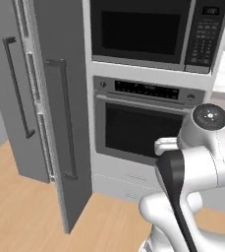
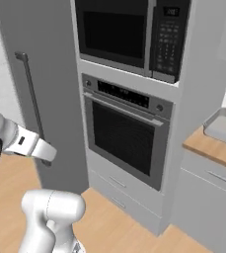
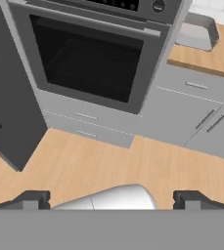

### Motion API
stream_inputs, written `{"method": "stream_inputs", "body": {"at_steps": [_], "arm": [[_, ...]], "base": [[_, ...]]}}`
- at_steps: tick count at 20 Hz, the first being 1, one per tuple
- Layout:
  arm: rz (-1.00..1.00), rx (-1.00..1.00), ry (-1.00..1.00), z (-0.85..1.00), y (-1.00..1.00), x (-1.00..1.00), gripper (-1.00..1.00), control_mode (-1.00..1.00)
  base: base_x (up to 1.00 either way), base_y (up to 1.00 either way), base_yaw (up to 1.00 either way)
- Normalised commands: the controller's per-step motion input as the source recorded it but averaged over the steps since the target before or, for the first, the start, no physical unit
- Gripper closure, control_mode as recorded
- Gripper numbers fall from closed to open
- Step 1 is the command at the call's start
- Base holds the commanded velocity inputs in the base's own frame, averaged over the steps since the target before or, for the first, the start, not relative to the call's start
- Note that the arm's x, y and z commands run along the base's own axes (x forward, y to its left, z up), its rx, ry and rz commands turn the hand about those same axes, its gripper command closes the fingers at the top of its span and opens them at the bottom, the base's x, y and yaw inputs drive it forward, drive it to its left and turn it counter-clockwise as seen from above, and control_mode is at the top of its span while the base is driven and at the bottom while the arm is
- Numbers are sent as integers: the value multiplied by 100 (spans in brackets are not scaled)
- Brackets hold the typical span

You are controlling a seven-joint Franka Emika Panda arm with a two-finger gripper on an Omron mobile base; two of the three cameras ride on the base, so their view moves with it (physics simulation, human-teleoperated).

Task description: Place one avocado and one chicken drumstick in each tupperware on the nearby counter, to pack two identical lunches.

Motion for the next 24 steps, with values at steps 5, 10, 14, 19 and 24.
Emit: {"method": "stream_inputs", "body": {"at_steps": [5,10,14,19,24], "arm": [[0,0,0,0,0,0,-100,100],[0,0,0,0,0,0,-100,100],[0,0,0,0,0,0,-100,100],[0,0,0,0,0,0,-100,100],[0,0,0,0,0,0,-100,100]], "base": [[-3,100,19],[4,100,2],[39,100,0],[67,100,-2],[59,100,-15]]}}
